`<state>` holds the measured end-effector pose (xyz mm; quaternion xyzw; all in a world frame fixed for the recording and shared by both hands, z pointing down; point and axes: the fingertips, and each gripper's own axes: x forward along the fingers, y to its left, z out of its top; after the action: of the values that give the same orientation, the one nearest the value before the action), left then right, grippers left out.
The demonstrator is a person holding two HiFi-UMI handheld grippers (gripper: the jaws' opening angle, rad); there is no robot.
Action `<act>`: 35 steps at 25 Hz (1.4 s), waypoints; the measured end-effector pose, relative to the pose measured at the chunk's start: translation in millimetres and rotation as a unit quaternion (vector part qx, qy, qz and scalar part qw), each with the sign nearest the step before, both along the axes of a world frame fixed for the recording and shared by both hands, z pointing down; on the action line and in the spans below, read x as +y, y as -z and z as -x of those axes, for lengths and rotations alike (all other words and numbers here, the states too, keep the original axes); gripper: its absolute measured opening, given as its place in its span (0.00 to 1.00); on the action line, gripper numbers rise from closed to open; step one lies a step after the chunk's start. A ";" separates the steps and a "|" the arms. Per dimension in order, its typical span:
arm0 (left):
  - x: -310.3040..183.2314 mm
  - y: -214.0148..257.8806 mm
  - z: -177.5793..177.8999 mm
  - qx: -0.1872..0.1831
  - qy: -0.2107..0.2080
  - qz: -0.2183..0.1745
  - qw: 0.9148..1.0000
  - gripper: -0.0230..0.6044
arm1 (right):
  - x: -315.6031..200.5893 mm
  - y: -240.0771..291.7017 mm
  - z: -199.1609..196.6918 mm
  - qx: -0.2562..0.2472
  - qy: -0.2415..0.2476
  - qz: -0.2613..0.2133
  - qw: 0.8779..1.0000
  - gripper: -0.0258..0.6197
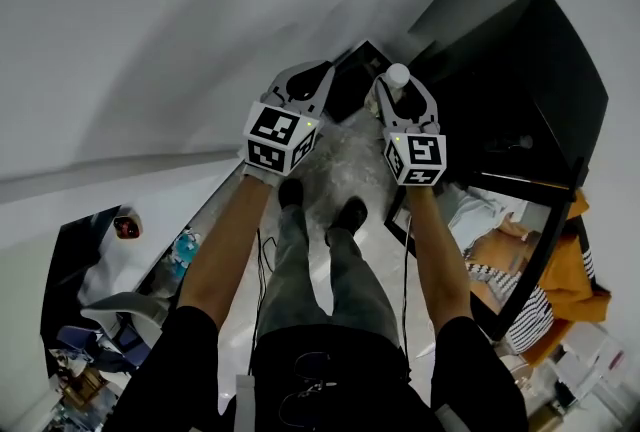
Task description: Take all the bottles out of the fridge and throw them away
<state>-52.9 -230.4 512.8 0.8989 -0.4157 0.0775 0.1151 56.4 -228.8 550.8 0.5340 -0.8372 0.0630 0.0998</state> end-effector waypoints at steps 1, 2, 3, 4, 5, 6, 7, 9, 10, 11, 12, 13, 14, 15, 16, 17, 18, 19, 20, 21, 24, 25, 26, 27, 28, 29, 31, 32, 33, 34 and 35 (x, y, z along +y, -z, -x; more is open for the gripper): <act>1.8 -7.7 0.8 -0.001 -0.001 0.002 1.000 0.04 | -1.2 -8.7 0.4 -0.001 0.000 0.002 1.000 0.34; 2.9 -16.1 1.7 -0.002 -0.001 0.004 1.000 0.04 | -3.1 -18.3 0.7 -0.003 0.001 0.004 1.000 0.34; 3.2 -25.3 2.7 -0.002 0.000 0.007 1.000 0.04 | -5.9 -29.1 1.1 -0.005 0.001 0.005 1.000 0.34; 3.0 -35.6 3.8 -0.001 0.000 0.009 1.000 0.04 | -9.0 -41.1 1.9 -0.006 0.001 0.006 1.000 0.34; 2.3 -47.2 4.9 0.000 -0.001 0.012 1.000 0.04 | -12.5 -54.4 3.0 -0.007 0.000 0.008 1.000 0.34; 1.2 -60.1 6.0 0.001 -0.002 0.015 1.000 0.04 | -16.3 -68.8 4.4 -0.008 -0.002 0.009 1.000 0.34; -0.2 -74.2 7.0 0.002 -0.003 0.019 1.000 0.04 | -20.2 -84.1 6.1 -0.009 -0.004 0.010 1.000 0.34; -3.4 -105.2 9.2 0.003 -0.003 0.027 1.000 0.04 | -27.6 -117.1 10.4 -0.011 -0.006 0.014 1.000 0.34; -5.1 -121.6 9.9 0.004 -0.003 0.031 1.000 0.04 | -30.7 -134.6 12.4 -0.012 -0.006 0.016 1.000 0.34; -7.0 -138.3 10.2 0.003 -0.003 0.034 0.999 0.04 | -33.5 -152.7 14.0 -0.012 -0.006 0.017 1.000 0.34; -9.4 -154.9 10.0 0.002 -0.003 0.035 0.999 0.04 | -36.3 -171.1 15.2 -0.012 -0.006 0.018 1.000 0.34; -12.0 -171.6 9.5 0.000 -0.003 0.037 0.999 0.04 | -39.0 -189.8 16.1 -0.012 -0.006 0.018 1.000 0.34; -14.6 -188.2 8.5 -0.001 -0.004 0.038 0.999 0.04 | -41.6 -208.8 16.5 -0.013 -0.007 0.019 1.000 0.34; -17.3 -204.9 7.3 -0.003 -0.004 0.038 0.999 0.04 | -44.5 -228.2 16.4 -0.014 -0.008 0.019 1.000 0.34; -20.1 -222.0 5.9 -0.004 -0.005 0.038 0.999 0.04 | -47.8 -248.0 16.1 -0.014 -0.010 0.020 1.000 0.34; -23.3 -239.4 4.5 -0.006 -0.007 0.038 0.999 0.04 | -51.4 -268.1 15.6 -0.015 -0.013 0.021 1.000 0.34; -26.8 -257.0 3.2 -0.008 -0.010 0.037 0.999 0.04 | -55.1 -288.3 15.4 -0.016 -0.016 0.021 1.000 0.34; -30.9 -274.3 2.5 -0.008 -0.011 0.036 0.999 0.04 | -58.8 -308.4 15.6 -0.017 -0.018 0.022 0.999 0.34; -35.7 -291.0 2.4 -0.007 -0.012 0.036 0.999 0.04 | -62.8 -328.1 16.3 -0.017 -0.020 0.022 0.999 0.34; -41.0 -306.9 2.9 -0.005 -0.011 0.036 0.999 0.04 | -67.2 -347.3 17.1 -0.016 -0.022 0.022 0.999 0.34; -52.5 -349.5 3.0 -0.006 -0.010 0.038 0.999 0.04 | -80.1 -402.5 18.1 -0.014 -0.027 0.028 0.999 0.34; -54.4 -361.8 2.4 -0.009 -0.012 0.038 0.999 0.04 | -83.6 -419.2 17.8 -0.014 -0.029 0.032 0.999 0.34; -56.1 -372.4 2.1 -0.012 -0.013 0.039 0.999 0.04 | -86.9 -434.3 17.5 -0.015 -0.031 0.035 0.999 0.34; -57.9 -381.4 2.3 -0.015 -0.014 0.040 0.999 0.04 | -89.7 -447.9 17.6 -0.015 -0.033 0.039 0.999 0.34; -59.7 -389.0 2.9 -0.018 -0.015 0.040 0.999 0.04 | -92.0 -460.1 18.0 -0.015 -0.034 0.044 0.998 0.34; -61.7 -395.0 3.6 -0.021 -0.017 0.041 0.999 0.04 | -93.9 -470.9 18.3 -0.014 -0.036 0.049 0.998 0.34; -65.5 -402.1 4.4 -0.026 -0.020 0.041 0.999 0.04 | -96.0 -486.7 18.6 -0.015 -0.040 0.061 0.997 0.34; -66.9 -402.8 4.3 -0.027 -0.022 0.042 0.999 0.04 | -96.0 -490.8 18.9 -0.016 -0.040 0.067 0.997 0.34; -68.2 -401.0 3.7 -0.028 -0.023 0.042 0.998 0.04 | -95.4 -491.9 19.0 -0.018 -0.039 0.073 0.996 0.34; -69.4 -396.2 2.7 -0.027 -0.024 0.043 0.998 0.04 | -94.7 -489.5 18.3 -0.020 -0.040 0.077 0.996 0.34; -70.6 -388.6 1.4 -0.025 -0.025 0.043 0.998 0.04 | -93.6 -483.2 16.7 -0.021 -0.042 0.080 0.996 0.34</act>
<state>-54.3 -301.0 901.5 0.9011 -0.3919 0.1210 0.1408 39.8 -322.5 1034.0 0.5574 -0.8082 0.1452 0.1225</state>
